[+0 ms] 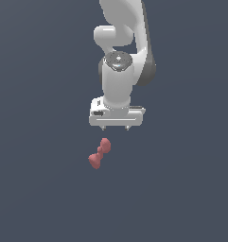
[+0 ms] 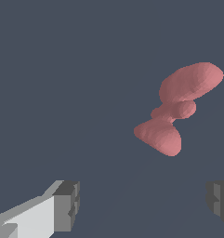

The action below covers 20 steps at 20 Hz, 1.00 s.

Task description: Pick up the object and move it to a goal position.

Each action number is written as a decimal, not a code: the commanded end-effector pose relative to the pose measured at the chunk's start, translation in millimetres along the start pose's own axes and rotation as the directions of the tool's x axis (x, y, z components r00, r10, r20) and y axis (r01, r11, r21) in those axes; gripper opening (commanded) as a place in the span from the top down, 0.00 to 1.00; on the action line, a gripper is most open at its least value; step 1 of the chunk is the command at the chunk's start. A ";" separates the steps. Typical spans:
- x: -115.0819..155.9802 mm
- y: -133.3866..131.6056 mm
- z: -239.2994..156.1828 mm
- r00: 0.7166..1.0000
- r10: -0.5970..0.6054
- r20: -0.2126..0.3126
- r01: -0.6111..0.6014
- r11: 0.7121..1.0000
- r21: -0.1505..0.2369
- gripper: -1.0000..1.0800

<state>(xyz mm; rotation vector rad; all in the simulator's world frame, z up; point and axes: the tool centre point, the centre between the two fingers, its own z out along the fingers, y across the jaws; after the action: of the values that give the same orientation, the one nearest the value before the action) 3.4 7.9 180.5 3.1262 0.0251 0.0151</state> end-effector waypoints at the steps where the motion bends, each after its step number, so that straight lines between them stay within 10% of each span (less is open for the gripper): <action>1: 0.0 0.0 0.0 1.000 0.000 0.000 0.000 1.000 0.000 0.04; 20: 13.0 6.2 -13.7 1.000 0.018 -0.020 -0.018 1.000 -0.017 0.04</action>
<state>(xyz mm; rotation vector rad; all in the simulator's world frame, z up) 14.7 4.3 196.0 3.1072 0.0230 0.0481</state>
